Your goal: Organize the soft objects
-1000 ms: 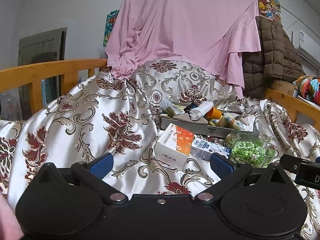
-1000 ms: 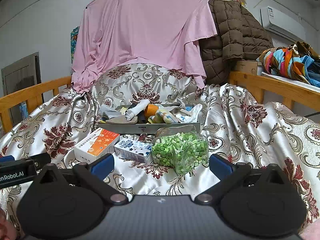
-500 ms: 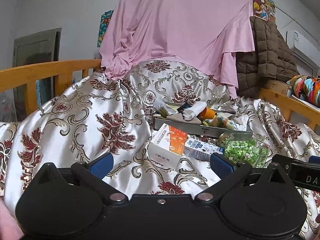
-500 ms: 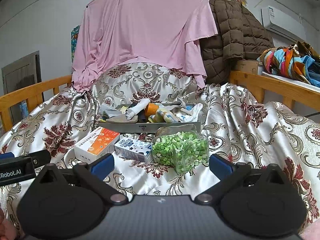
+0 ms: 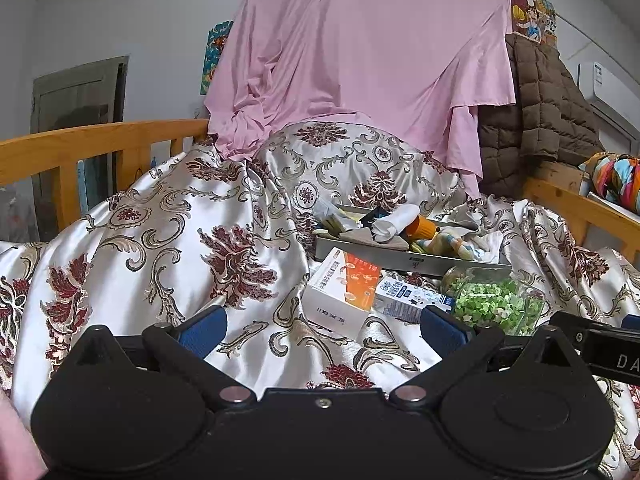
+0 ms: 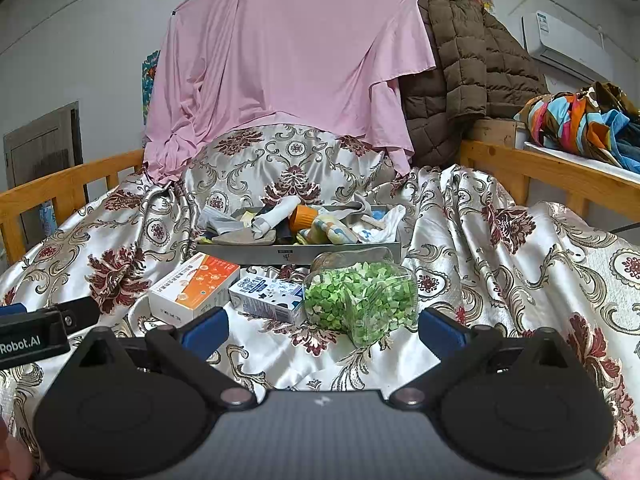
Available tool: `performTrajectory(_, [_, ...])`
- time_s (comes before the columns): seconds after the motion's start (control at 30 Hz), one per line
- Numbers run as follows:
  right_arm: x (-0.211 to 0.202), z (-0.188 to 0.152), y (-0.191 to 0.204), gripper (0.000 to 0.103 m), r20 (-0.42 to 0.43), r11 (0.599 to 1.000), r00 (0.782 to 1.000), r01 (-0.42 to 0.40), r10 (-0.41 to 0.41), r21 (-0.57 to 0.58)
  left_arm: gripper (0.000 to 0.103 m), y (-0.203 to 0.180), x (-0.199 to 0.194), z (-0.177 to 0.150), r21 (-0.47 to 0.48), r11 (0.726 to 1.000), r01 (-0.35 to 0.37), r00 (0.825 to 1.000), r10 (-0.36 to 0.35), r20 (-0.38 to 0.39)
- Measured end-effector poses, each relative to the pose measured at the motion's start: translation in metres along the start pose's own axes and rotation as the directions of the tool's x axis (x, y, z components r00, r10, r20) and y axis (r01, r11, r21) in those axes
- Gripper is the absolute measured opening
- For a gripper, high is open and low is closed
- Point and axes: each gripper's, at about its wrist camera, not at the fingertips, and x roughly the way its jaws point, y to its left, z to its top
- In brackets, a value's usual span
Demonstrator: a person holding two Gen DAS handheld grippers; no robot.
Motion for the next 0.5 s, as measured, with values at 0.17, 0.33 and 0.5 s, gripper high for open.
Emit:
performTrajectory(0.17, [0.0002, 0.0009, 0.0002, 0.103, 0.000, 1.000, 1.000, 0.001, -0.001, 0.000, 0.102, 0.0000, 0.0002, -0.0002, -0.001, 1.000, 0.000, 1.000, 0.000, 0.000])
performTrajectory(0.33, [0.0000, 0.0005, 0.0004, 0.103, 0.000, 1.000, 1.000, 0.001, -0.001, 0.000, 0.102, -0.0002, 0.0006, -0.0009, 0.002, 1.000, 0.019, 1.000, -0.019, -0.010])
performTrajectory(0.5, [0.0000, 0.0005, 0.0006, 0.103, -0.001, 1.000, 1.000, 0.001, -0.001, 0.000, 0.102, -0.0019, 0.0009, -0.0019, 0.006, 1.000, 0.020, 1.000, -0.020, -0.017])
